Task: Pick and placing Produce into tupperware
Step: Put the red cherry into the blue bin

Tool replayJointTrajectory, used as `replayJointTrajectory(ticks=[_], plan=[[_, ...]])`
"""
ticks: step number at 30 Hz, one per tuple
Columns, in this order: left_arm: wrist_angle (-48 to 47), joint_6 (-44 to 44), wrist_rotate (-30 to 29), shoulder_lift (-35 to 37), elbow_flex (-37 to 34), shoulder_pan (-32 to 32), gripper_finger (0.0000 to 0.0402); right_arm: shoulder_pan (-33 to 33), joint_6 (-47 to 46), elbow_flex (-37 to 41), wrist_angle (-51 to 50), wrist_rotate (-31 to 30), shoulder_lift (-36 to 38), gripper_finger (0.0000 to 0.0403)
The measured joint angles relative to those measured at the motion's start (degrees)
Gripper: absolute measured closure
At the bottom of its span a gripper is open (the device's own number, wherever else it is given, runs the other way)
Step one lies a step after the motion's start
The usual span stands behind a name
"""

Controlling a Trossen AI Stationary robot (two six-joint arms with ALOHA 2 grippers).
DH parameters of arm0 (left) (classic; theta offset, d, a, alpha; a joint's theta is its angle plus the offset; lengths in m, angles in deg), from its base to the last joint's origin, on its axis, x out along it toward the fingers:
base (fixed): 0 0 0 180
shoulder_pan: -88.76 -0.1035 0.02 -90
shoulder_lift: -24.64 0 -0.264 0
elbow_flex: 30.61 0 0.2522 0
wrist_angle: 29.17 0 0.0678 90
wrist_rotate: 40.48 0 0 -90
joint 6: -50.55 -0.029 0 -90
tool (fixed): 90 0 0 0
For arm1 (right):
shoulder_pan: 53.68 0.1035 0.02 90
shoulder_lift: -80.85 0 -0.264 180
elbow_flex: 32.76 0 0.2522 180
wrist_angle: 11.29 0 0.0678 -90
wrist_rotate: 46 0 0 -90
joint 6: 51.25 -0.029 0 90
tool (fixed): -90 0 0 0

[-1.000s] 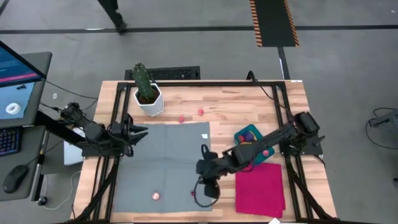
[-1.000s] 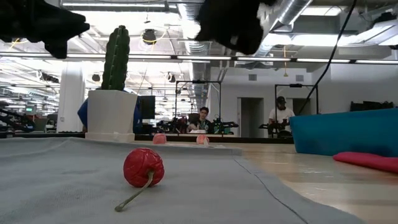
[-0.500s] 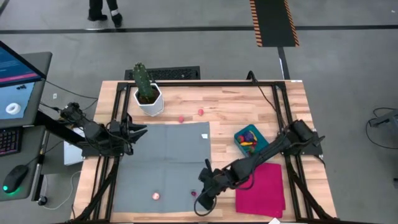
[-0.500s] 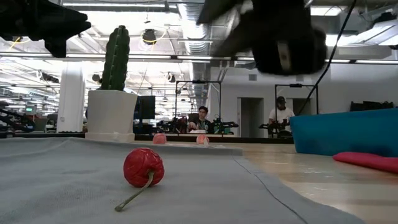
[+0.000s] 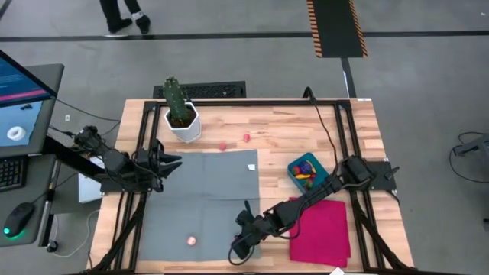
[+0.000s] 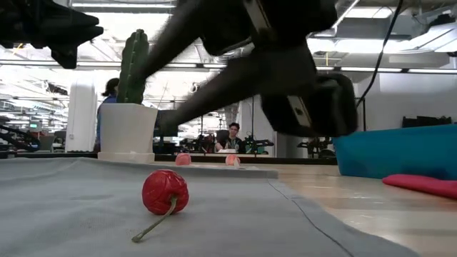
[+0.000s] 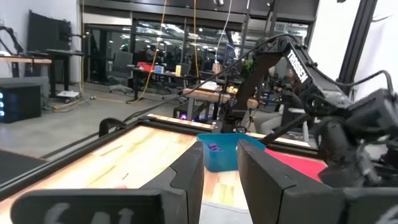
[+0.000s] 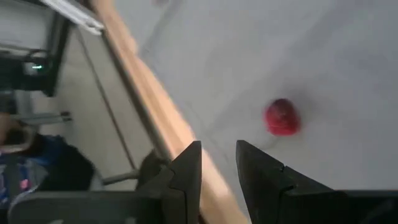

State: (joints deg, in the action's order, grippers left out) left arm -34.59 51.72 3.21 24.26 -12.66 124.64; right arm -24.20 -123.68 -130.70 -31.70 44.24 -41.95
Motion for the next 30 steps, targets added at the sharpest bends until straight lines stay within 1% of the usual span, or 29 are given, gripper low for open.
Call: replayJointTrajectory(ticks=[1,4,11,16,24,30], plan=[[0.2,0.0,0.0,0.0,0.0,0.0,0.0315,0.0,-0.2,0.0,-1.1,-0.1,0.0,0.0280],[0.2,-0.1,0.0,0.0,0.0,0.0,0.0315,0.2,-1.8,-0.7,-0.2,0.0,-1.2,0.0280],[0.2,-0.1,0.0,0.0,0.0,0.0,0.0315,0.2,-3.5,-0.6,-3.9,0.2,-1.3,0.0280],[0.2,-0.7,-0.1,0.0,0.0,0.0,0.0315,0.2,-3.7,-0.6,-4.6,-0.2,-1.3,0.0280],[0.2,-0.6,-0.2,0.0,0.0,0.0,0.0315,0.2,-5.0,-0.6,-2.7,1.2,-4.1,0.0280],[0.2,-0.6,-0.1,0.0,0.0,0.0,0.0315,0.2,-4.7,-0.6,-2.3,1.0,-4.1,0.0280]])
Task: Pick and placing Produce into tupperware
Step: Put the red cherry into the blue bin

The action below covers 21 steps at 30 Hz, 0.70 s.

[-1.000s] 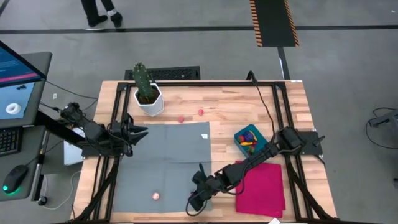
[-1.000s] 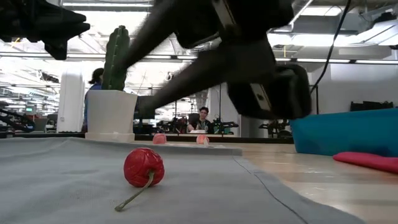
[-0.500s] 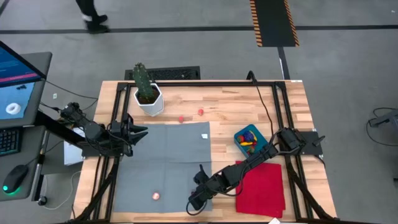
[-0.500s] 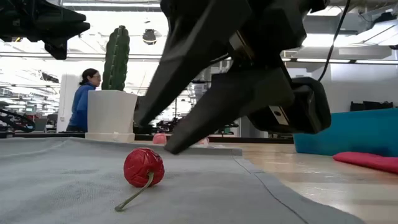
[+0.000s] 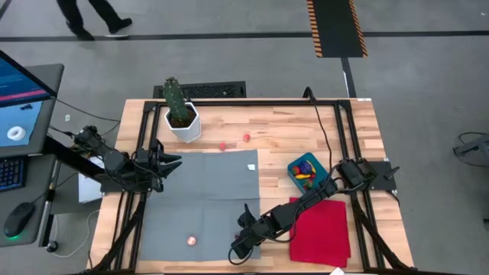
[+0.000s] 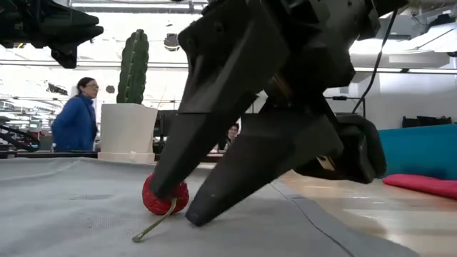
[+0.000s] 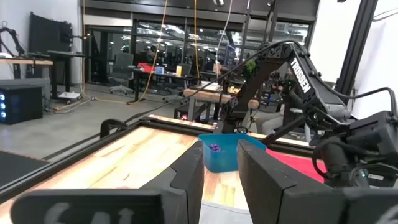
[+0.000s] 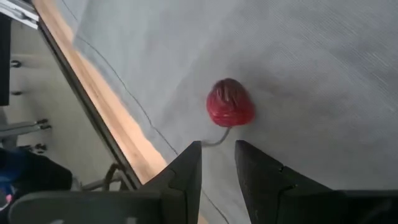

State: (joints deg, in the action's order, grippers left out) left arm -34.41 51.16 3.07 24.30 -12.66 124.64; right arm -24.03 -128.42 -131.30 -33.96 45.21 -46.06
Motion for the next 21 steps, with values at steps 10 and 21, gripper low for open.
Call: replayJointTrajectory(ticks=[10,21], plan=[[0.0,0.0,0.1,0.0,0.0,0.0,0.0315,-0.9,0.3,0.0,0.4,0.2,0.0,0.0308],[0.0,0.0,0.1,0.0,0.0,0.0,0.0315,-1.7,1.2,0.0,1.3,2.4,0.0,0.0338]])
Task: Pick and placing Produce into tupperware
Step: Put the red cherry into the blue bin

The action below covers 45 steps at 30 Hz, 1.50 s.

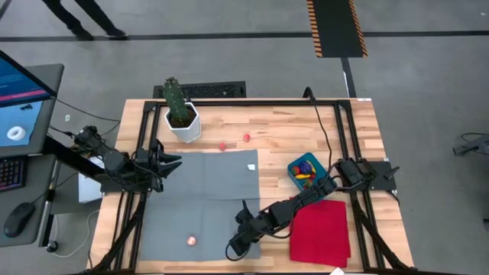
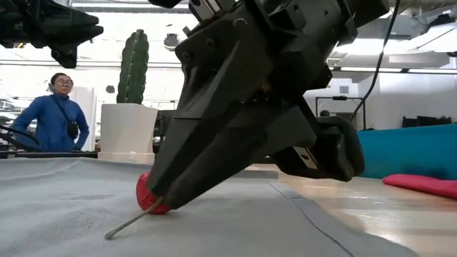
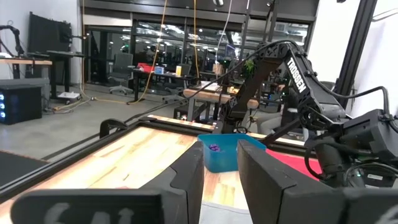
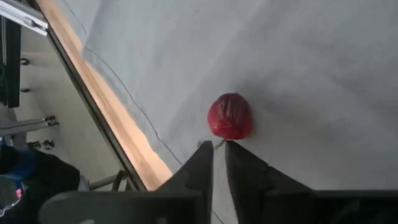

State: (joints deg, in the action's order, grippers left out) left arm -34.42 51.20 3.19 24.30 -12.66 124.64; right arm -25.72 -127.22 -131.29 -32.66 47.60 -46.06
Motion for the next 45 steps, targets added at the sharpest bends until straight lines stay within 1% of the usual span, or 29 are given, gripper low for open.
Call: replayJointTrajectory(ticks=[3,4,13,15,19,22,26,29,35,37,45], plan=[[0.0,0.0,0.0,0.0,0.0,0.0,0.0315,0.2,1.8,0.0,0.4,0.2,0.0,0.0382],[0.0,0.0,0.0,0.0,0.0,0.0,0.0315,0.3,2.6,0.0,0.6,0.4,0.0,0.0388],[0.0,0.3,0.0,0.0,0.0,0.0,0.0315,0.2,2.6,0.0,0.9,-0.4,0.0,0.0388],[0.0,0.3,0.0,0.0,0.0,0.0,0.0315,0.2,2.8,0.0,1.5,-0.4,0.0,0.0368],[0.0,0.3,0.0,0.0,0.0,0.0,0.0315,0.0,2.9,0.0,1.4,-0.4,0.0,0.0306],[0.0,0.3,0.1,0.0,0.0,0.0,0.0315,-0.4,3.0,0.0,1.3,-0.4,0.0,0.0270],[0.0,0.6,0.1,0.0,0.0,0.0,0.0315,-1.2,3.1,0.0,1.3,-0.3,0.0,0.0238],[0.0,0.7,0.1,0.0,0.0,0.0,0.0315,-1.9,3.0,0.0,1.0,0.9,0.0,0.0227],[0.0,0.7,0.1,0.0,0.0,0.0,0.0315,-2.7,3.1,0.0,0.0,1.4,0.0,0.0233],[0.0,0.7,0.3,0.0,0.0,0.0,0.0315,-3.0,3.7,0.0,-0.1,2.5,0.0,0.0241],[0.4,0.6,3.7,0.0,0.0,0.0,0.0315,-3.8,5.6,0.0,-2.5,3.6,0.1,0.0280]])
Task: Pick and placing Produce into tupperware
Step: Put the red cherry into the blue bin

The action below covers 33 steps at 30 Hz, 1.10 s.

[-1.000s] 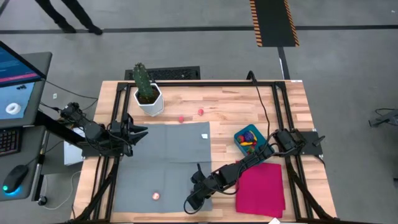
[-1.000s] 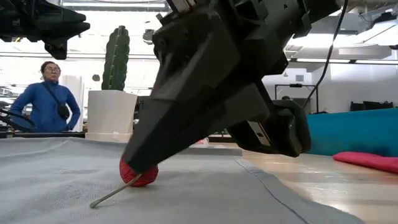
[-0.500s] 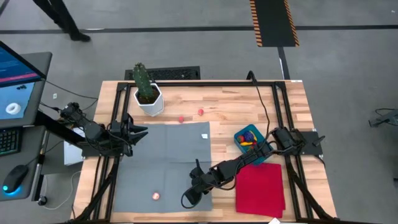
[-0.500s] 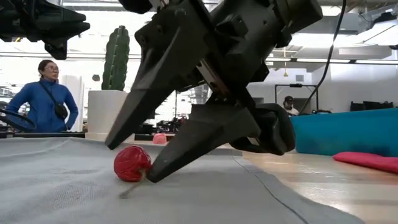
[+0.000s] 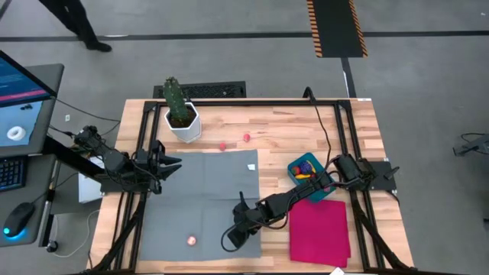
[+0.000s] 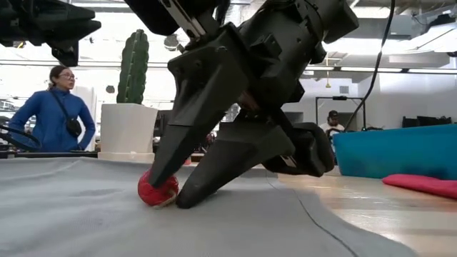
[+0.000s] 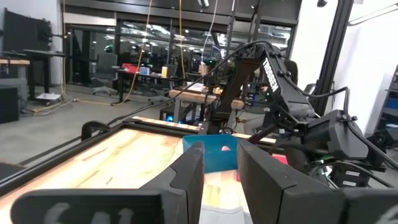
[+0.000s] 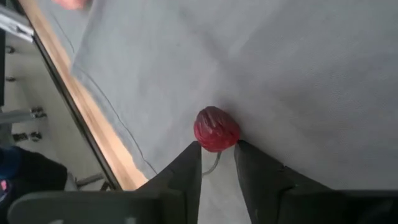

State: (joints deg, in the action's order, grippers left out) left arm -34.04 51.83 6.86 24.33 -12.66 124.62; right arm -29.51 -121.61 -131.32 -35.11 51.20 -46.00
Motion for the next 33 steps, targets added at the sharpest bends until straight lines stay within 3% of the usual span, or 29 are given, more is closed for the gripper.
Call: replayJointTrajectory(ticks=[11,20,33], plan=[[1.1,-0.5,0.0,0.0,0.0,0.0,0.0315,0.6,2.9,-0.1,-3.0,2.0,0.3,0.0314],[1.1,-0.7,0.2,0.0,0.0,0.0,0.0315,0.5,6.9,-3.5,-8.5,1.9,0.1,0.0389],[1.1,-0.9,0.2,0.0,0.0,0.0,0.0315,-1.0,16.6,-12.6,-19.1,-1.4,0.2,0.0386]])
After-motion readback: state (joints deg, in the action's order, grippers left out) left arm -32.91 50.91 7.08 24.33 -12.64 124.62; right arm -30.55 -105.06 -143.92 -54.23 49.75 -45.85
